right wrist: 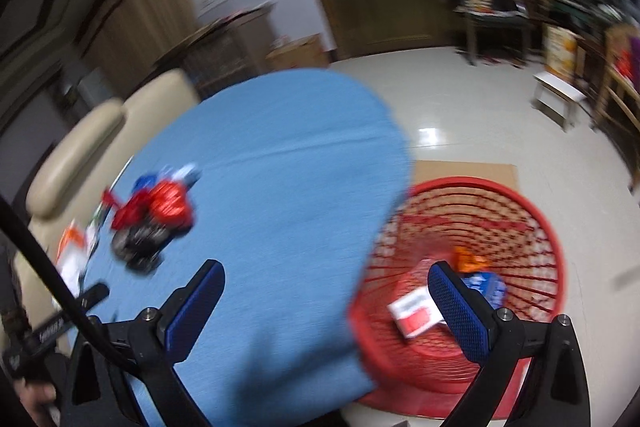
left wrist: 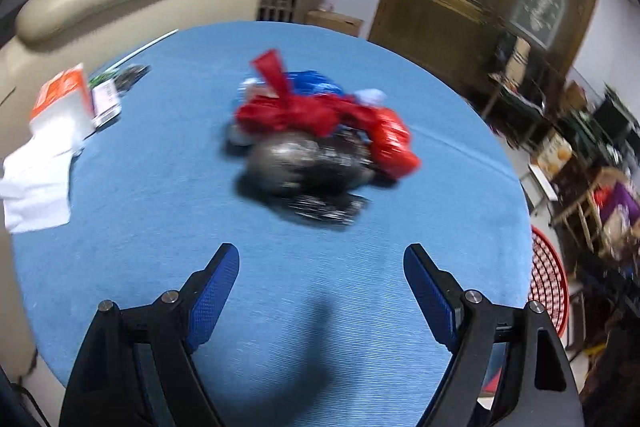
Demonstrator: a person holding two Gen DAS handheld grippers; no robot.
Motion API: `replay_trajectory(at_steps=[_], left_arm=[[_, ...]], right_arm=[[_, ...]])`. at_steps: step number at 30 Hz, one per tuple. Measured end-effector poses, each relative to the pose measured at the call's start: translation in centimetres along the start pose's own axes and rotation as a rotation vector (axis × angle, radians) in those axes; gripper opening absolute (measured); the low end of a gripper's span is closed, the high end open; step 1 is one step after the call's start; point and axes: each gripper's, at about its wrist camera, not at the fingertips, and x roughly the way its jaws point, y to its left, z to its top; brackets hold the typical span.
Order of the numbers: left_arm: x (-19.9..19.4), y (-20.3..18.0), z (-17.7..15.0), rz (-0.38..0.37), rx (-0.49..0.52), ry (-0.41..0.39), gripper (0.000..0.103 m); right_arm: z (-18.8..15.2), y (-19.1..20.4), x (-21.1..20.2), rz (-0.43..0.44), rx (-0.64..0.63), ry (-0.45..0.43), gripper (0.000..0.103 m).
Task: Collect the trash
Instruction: 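Move the left gripper back over the table to the black bag, then grasp the black bag with the left gripper while the right grasps the red bag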
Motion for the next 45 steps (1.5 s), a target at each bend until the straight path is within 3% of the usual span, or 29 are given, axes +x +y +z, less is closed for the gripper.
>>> replay_trajectory(at_steps=[6, 13, 20, 21, 27, 34, 36, 40, 43, 44, 45], left_arm=[[2.4, 1.6, 2.4, -0.017, 0.037, -0.006, 0.085], [6.0, 0.7, 6.3, -0.040, 0.139, -0.006, 0.085], [10.1, -0.1, 6.8, -0.033, 0.163, 0.064, 0.084], [10.3, 0.1, 6.6, -0.036, 0.150, 0.065, 0.071], [8.5, 0.4, 5.5, -0.061, 0.113, 0.061, 0.044], [4.7, 2.9, 2.0, -0.033, 0.039, 0.038, 0.039], [3.8, 3.7, 1.3, -0.023, 0.023, 0.034, 0.031], [2.6, 5.5, 0.4, -0.002, -0.004, 0.031, 0.031], [2.5, 6.0, 0.3, -0.018, -0.022, 0.028, 0.041], [2.4, 6.1, 0.6, -0.044, -0.030, 0.022, 0.052], [2.3, 6.1, 0.8, -0.065, -0.036, 0.022, 0.071]], right_arm=[[-1.1, 4.7, 0.7, 0.041, -0.106, 0.037, 0.103], [-1.2, 4.4, 0.5, 0.019, -0.098, 0.053, 0.103], [-0.8, 3.7, 0.6, 0.005, -0.079, 0.055, 0.103], [-0.8, 3.7, 0.7, 0.007, -0.079, 0.059, 0.103], [-1.1, 4.1, 1.5, 0.022, -0.090, 0.077, 0.103], [-1.2, 5.0, 2.9, 0.049, -0.105, 0.109, 0.103], [-1.3, 5.8, 3.3, 0.062, -0.124, 0.120, 0.103], [-1.6, 7.2, 3.9, 0.081, -0.151, 0.133, 0.103], [-1.9, 8.2, 4.2, 0.088, -0.168, 0.143, 0.103], [-1.9, 8.6, 4.3, 0.090, -0.176, 0.145, 0.103], [-2.0, 8.9, 4.3, 0.090, -0.182, 0.145, 0.103]])
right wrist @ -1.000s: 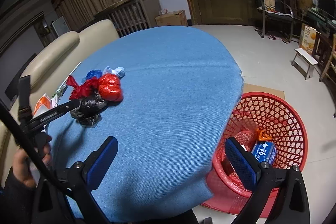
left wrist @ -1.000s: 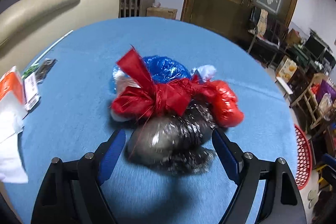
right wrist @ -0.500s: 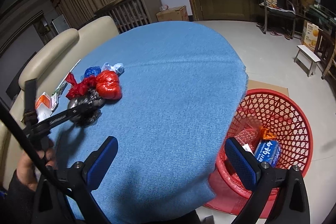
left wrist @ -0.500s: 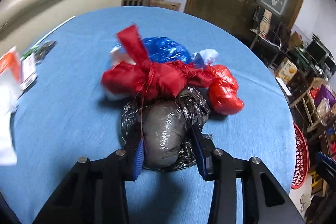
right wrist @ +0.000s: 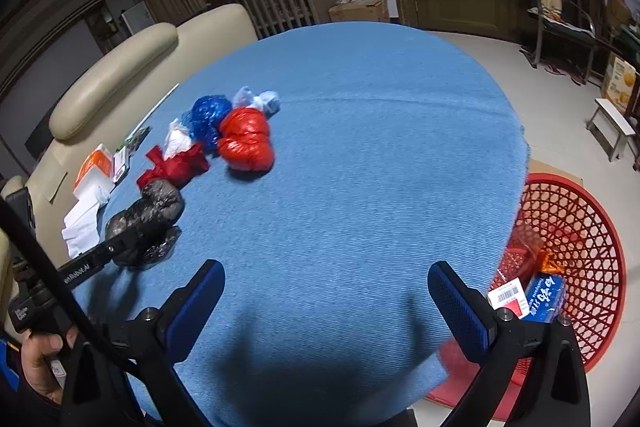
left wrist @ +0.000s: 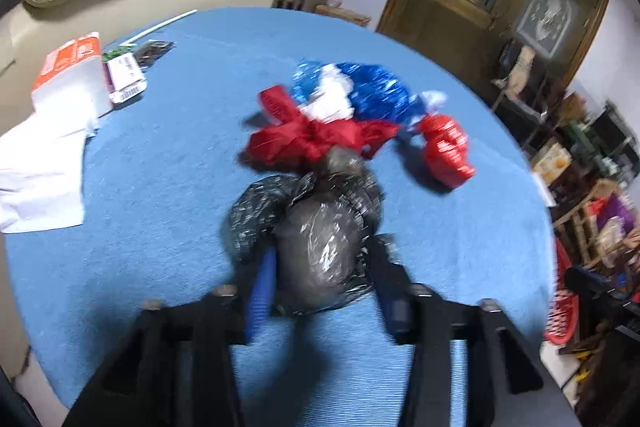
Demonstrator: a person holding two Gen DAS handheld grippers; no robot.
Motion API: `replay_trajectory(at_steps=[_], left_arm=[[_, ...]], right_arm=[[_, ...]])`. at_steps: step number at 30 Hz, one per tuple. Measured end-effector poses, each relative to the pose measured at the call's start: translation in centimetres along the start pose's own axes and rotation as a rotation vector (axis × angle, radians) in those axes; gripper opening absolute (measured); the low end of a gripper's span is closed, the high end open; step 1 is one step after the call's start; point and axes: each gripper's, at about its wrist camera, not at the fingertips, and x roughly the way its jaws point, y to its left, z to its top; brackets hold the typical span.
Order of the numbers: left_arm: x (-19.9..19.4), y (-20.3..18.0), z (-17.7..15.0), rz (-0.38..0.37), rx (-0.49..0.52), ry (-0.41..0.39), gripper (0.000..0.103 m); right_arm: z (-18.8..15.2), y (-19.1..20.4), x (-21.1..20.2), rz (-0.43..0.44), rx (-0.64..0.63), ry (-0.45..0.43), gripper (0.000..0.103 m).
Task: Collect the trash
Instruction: 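Grasp the black bag with the left gripper while the right grasps the red bag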
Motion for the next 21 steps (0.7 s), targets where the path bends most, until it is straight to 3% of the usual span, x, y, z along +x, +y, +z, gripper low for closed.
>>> replay_trajectory(at_steps=[2, 6, 11, 12, 13, 21], left_arm=[[-0.5, -0.5, 0.6, -0.033, 0.000, -0.022, 0.082], [0.1, -1.9, 2.0, -0.012, 0.089, -0.046, 0.082], [3.4, -1.4, 2.7, 0.017, 0.092, 0.045, 0.081], [3.8, -1.3, 2.4, 0.025, 0.095, 0.060, 0.058], [4.2, -1.2, 2.1, 0.034, 0.100, 0.073, 0.044], [2.2, 0.0, 0.3, 0.063, 0.065, 0.044, 0.043]], right_arm=[[0.0, 0.5, 0.0, -0.002, -0.014, 0.000, 0.103], [0.1, 0.9, 0.0, -0.013, -0.015, 0.002, 0.103], [0.2, 1.6, 0.0, -0.017, -0.032, 0.002, 0.103], [0.2, 1.7, 0.1, -0.017, -0.034, 0.003, 0.103], [0.3, 1.8, 0.1, -0.017, -0.035, 0.004, 0.103], [3.8, 3.6, 3.0, 0.020, -0.074, -0.010, 0.103]])
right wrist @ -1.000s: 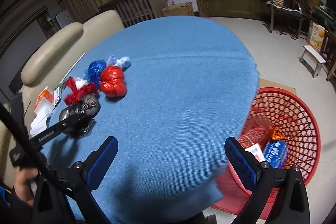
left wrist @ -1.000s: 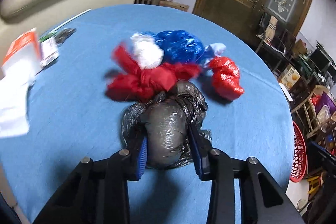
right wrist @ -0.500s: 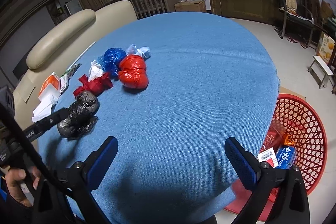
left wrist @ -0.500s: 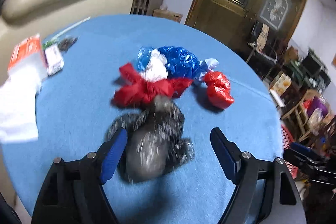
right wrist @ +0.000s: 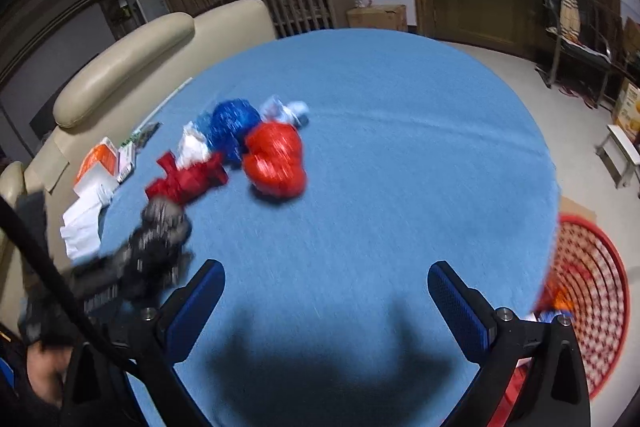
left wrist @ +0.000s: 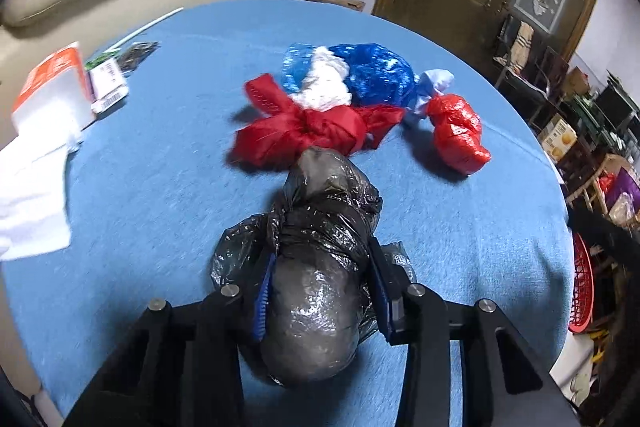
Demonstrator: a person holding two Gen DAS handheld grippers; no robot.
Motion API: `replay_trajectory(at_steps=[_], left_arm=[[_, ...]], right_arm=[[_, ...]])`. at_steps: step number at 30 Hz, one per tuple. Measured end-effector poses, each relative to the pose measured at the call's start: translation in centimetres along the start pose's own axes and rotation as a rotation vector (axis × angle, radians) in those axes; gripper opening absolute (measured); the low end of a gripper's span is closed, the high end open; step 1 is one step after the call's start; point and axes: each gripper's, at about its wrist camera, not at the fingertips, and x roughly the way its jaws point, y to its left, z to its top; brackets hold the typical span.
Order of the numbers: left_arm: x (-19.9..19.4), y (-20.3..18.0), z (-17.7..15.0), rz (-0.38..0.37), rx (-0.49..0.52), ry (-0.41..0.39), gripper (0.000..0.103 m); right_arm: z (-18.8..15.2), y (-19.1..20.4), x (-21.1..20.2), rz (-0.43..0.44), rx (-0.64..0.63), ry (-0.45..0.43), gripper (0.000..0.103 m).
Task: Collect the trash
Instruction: 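Grasp the black bag with the left gripper while the right grasps the red bag, then carry the red bag in the right gripper over the basket and release it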
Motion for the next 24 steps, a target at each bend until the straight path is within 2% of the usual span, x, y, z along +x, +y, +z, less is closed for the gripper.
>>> replay_trajectory(at_steps=[6, 10, 13, 15, 16, 17, 24], left_arm=[[-1.6, 1.4, -0.5, 0.026, -0.053, -0.019, 0.043], [-1.7, 1.6, -0.4, 0.039, -0.065, -0.020, 0.043], [-1.7, 1.7, -0.3, 0.047, -0.073, -0.019, 0.043], [-1.8, 1.6, -0.2, 0.050, -0.074, -0.019, 0.043], [-1.8, 1.5, -0.1, 0.050, -0.073, -0.020, 0.043], [-1.9, 1.4, -0.1, 0.050, -0.071, -0.022, 0.043], [-2.6, -0.4, 0.4, 0.065, -0.042, -0.034, 0.043]], right_arm=[[4.0, 1.6, 4.5, 0.064, 0.008, 0.007, 0.103], [5.7, 2.2, 8.6, 0.066, 0.022, 0.060, 0.102], [6.4, 2.4, 10.2, 0.062, 0.019, 0.073, 0.101], [6.6, 2.7, 10.9, 0.064, 0.010, 0.091, 0.087], [6.7, 2.8, 11.3, 0.061, 0.000, 0.109, 0.061], [6.6, 2.9, 11.6, 0.051, -0.011, 0.127, 0.048], [5.2, 1.4, 8.1, 0.075, 0.012, 0.077, 0.047]])
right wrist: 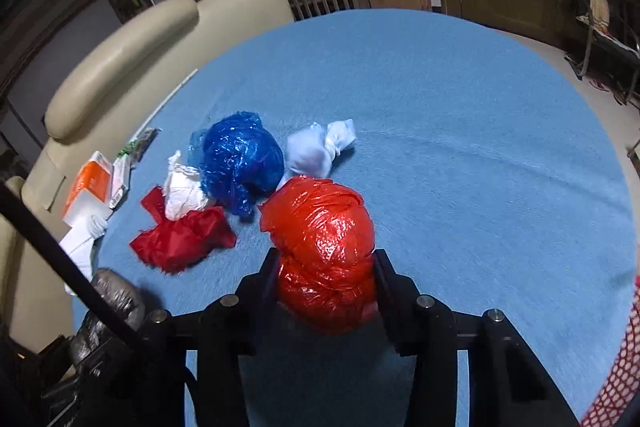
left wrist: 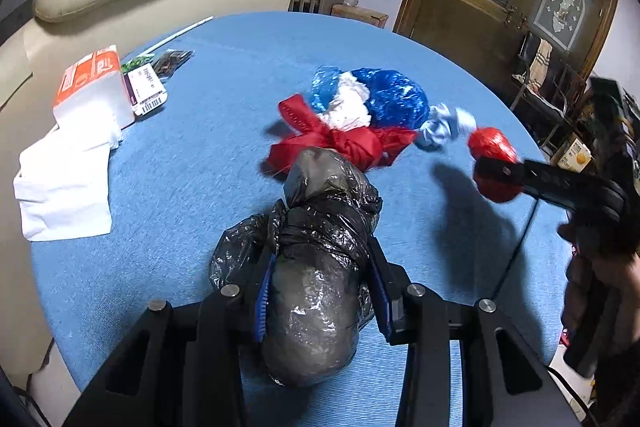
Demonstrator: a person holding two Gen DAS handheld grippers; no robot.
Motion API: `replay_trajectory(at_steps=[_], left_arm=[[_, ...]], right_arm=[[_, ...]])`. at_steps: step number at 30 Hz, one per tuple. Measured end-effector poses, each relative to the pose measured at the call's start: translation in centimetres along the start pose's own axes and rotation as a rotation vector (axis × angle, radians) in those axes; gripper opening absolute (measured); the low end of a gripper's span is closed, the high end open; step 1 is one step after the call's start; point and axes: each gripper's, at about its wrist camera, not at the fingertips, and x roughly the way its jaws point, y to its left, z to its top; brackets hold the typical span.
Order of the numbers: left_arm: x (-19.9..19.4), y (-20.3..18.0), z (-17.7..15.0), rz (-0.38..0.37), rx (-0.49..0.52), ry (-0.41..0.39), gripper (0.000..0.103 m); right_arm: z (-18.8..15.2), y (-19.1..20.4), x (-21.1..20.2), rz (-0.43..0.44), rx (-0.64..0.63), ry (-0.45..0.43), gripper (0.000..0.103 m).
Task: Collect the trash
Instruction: 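Carry the red bag in the right gripper over the basket and release it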
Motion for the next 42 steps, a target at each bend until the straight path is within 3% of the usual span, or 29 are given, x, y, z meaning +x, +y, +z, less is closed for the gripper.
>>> replay_trajectory(at_steps=[13, 26, 33, 42], left_arm=[[-0.8, -3.9, 0.1, 0.081, 0.069, 0.012, 0.043], [-1.4, -9.3, 0.1, 0.090, 0.168, -0.002, 0.043], [-0.9, -12.9, 0.1, 0.056, 0.228, 0.002, 0.043], [-0.8, -18.0, 0.0, -0.022, 0.308, -0.010, 0.043]], right_arm=[[-7.2, -3.2, -7.8, 0.057, 0.061, -0.061, 0.048], [-8.6, -5.8, -10.8, 0.073, 0.111, -0.131, 0.048], [-9.6, -9.2, -12.5, 0.036, 0.182, -0.167, 0.048], [-12.4, -16.8, -16.4, -0.088, 0.338, -0.221, 0.048]])
